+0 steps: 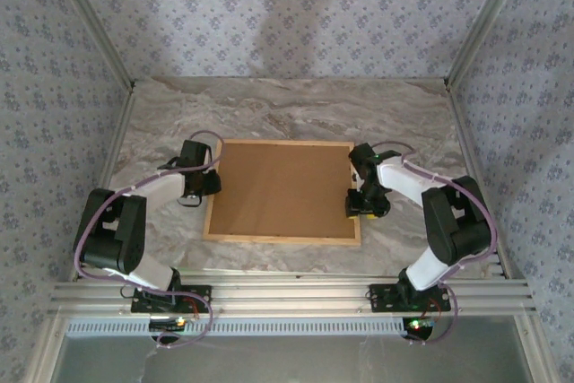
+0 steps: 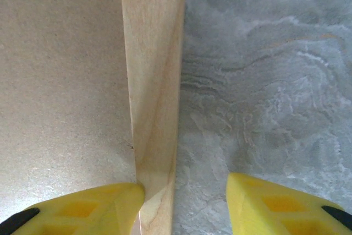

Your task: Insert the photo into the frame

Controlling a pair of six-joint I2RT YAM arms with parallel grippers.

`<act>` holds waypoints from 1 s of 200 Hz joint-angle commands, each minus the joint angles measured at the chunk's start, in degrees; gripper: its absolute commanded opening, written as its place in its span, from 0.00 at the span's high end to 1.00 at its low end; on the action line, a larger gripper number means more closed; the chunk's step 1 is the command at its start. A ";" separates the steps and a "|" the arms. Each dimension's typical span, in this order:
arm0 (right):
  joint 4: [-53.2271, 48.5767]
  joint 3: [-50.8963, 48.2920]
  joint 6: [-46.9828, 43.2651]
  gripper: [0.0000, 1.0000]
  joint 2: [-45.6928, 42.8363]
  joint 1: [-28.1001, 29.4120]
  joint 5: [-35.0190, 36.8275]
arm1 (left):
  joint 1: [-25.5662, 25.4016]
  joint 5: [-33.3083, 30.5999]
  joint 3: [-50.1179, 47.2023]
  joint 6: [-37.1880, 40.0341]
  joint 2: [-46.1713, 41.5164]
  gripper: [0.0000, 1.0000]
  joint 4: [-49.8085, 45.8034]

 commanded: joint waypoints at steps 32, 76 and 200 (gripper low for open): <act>7.99 -1.18 2.56 0.51 6.18 3.41 -5.69 | -0.85 4.88 -1.41 -0.07 1.99 0.78 -2.33; 6.23 1.10 1.81 0.52 7.06 4.34 -6.20 | -0.81 4.69 -1.41 -0.07 1.97 0.78 -2.39; 8.24 14.62 -4.67 0.45 11.67 -9.41 -4.09 | -0.85 3.92 -1.79 0.11 0.21 0.78 -3.21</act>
